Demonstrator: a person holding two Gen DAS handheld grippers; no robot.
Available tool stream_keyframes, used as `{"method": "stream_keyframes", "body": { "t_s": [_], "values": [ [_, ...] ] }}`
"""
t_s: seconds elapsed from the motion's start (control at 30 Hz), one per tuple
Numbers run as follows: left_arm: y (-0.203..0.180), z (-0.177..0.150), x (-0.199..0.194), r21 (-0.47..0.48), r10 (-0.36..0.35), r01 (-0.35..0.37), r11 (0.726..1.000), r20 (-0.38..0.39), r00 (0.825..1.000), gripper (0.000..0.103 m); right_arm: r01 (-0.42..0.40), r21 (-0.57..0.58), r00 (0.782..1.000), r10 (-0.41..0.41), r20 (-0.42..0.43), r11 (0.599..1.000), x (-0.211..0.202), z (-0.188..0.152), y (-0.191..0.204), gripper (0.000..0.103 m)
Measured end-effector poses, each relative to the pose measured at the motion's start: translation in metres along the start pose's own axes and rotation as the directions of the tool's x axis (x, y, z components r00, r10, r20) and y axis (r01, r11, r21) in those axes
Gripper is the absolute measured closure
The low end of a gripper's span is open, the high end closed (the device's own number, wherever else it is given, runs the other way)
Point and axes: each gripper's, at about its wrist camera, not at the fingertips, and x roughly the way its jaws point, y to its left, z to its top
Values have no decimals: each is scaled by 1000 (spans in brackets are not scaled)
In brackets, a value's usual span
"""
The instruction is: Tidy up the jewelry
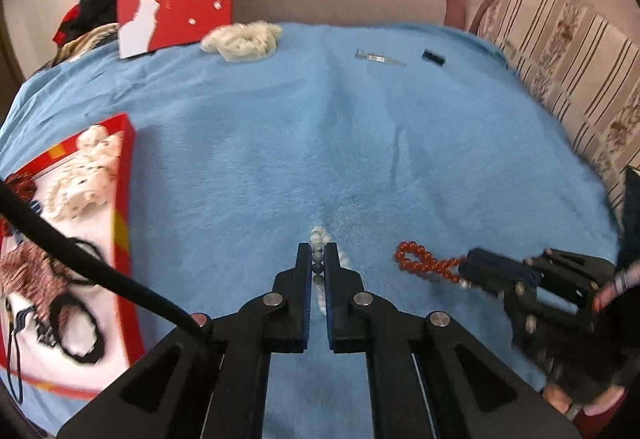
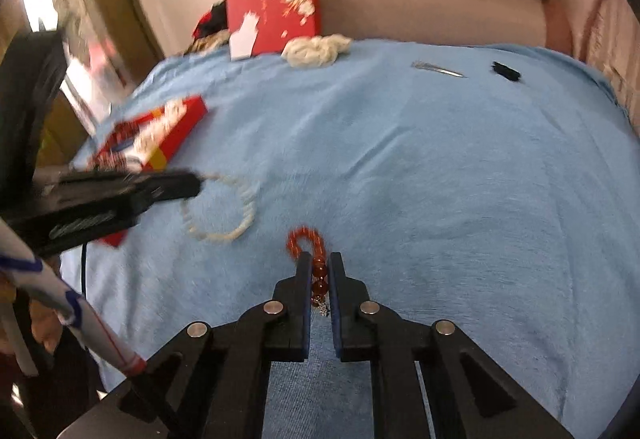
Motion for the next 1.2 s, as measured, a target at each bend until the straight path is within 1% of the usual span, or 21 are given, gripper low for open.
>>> {"method": "stream_keyframes", "body": {
  "t_s": [0.13, 0.27, 0.43, 0.6, 0.67, 0.77, 0.93, 1.07, 1.2],
  "values": [
    [8, -4, -29, -28, -14, 15, 999, 27, 1000, 98, -42, 89, 998, 38, 51, 995, -19, 4, -15, 94],
    [17, -9, -58, -46, -16, 19, 999, 62, 998, 98, -78, 148, 993, 64, 95, 986, -35, 6, -24, 94],
    [38, -18, -88, -93, -5, 14, 996, 91, 996, 98, -94, 166, 989, 73, 128, 982, -47, 10, -22, 94],
    [75, -27, -112, -195, -7, 30, 980, 114, 993, 98, -108, 157, 987, 87, 138, 982, -51, 12, -12, 94],
    [92, -31, -121, -228, 13, 15, 973, 122, 992, 98, -125, 158, 985, 104, 139, 980, -52, 11, -9, 94],
    [115, -36, -134, -261, 61, -24, 965, 134, 989, 98, -146, 171, 983, 124, 136, 974, -51, 10, -8, 94],
    [152, -48, -154, -307, 120, -71, 949, 143, 982, 98, -136, 179, 985, 113, 130, 974, -53, 7, -5, 94],
    [183, -55, -164, -329, 161, -109, 938, 135, 978, 98, -115, 171, 987, 93, 134, 979, -60, 13, 3, 94],
    [214, -62, -172, -357, 205, -148, 922, 129, 970, 98, -119, 167, 986, 97, 135, 979, -66, 18, 16, 94]
  ]
}}
